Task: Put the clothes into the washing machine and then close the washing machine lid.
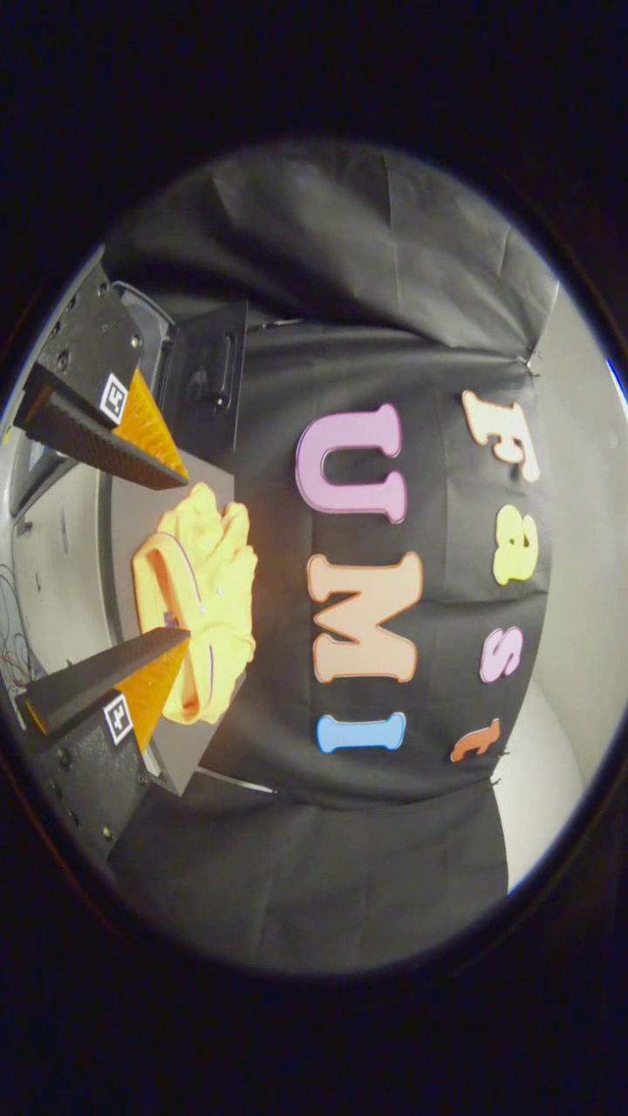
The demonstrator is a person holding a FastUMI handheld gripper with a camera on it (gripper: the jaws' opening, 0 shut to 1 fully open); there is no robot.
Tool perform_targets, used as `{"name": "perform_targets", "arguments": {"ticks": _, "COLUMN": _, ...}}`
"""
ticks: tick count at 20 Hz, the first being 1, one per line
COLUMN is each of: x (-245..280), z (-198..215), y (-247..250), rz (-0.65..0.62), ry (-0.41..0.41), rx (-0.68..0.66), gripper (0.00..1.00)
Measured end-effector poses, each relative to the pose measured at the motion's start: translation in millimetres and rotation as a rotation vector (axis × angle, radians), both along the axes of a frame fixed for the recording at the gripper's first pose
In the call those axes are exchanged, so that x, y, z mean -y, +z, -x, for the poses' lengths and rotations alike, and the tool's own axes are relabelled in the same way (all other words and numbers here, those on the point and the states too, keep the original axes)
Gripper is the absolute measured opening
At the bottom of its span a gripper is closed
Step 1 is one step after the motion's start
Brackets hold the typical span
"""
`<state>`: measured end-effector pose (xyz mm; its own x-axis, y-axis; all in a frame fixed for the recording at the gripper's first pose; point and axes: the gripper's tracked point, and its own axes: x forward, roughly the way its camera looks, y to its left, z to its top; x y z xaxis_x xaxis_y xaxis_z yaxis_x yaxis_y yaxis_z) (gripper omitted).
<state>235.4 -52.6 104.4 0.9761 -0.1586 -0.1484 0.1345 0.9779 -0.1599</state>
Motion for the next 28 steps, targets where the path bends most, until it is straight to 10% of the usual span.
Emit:
{"name": "perform_targets", "arguments": {"ticks": 17, "x": 56.8, "z": -144.9, "y": -69.5, "rz": -0.048, "ry": -0.127, "rx": -0.259, "gripper": 0.97}}
{"name": "perform_targets", "arguments": {"ticks": 28, "x": 41.5, "z": -110.3, "y": -71.5, "rz": -0.116, "ry": -0.100, "rx": -0.242, "gripper": 0.13}}
